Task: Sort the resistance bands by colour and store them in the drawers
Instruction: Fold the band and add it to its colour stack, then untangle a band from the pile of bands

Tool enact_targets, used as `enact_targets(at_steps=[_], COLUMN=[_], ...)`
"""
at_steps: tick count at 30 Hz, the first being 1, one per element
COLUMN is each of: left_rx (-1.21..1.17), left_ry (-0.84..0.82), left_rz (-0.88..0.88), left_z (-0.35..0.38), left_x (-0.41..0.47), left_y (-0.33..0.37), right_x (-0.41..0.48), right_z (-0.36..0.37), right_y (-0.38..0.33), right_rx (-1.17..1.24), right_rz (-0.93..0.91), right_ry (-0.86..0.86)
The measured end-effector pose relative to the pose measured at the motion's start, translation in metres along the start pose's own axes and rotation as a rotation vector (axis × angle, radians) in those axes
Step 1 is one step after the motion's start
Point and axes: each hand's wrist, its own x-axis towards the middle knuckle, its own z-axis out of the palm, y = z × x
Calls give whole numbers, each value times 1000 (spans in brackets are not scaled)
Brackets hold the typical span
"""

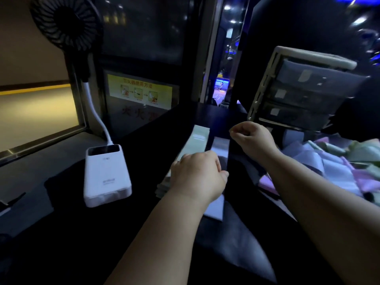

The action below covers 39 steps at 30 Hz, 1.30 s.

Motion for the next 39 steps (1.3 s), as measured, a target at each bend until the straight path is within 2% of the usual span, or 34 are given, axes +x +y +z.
enact_targets(at_steps=[6, 9, 14, 19, 21, 25, 30, 34, 36, 39], left_rx=[27, 53, 73, 19, 26, 73, 96, 121, 105, 97], left_ry=[-62, -99, -161, -127, -134, -142, -131, -167, -166, -143], left_rz=[47, 77, 101, 110, 85, -1, 1, -11, -7, 7], left_z=[30, 44, 56, 66, 76, 104, 113, 115, 116, 117], left_x=[3, 4, 20, 49, 58, 61, 63, 65, 64, 65], left_y=[41, 60, 97, 141, 150, 137, 120, 118, 119, 120], right_x=[-24, -35, -57, -66, -65, -65, -60, -58, -56, -56], right_z=[-84, -113, -139, -150, -150, -148, -144, -139, -135, -130], right_y=[43, 60, 89, 106, 108, 108, 111, 113, 115, 115], right_rx=[-36, -6, -51, -97, -139, -229, -333, -335, -418, -555], right_rz=[74, 98, 123, 154, 167, 175, 185, 64, -18, -19], right_ry=[0, 52, 210, 222, 203, 54, -55, -91, -103, -144])
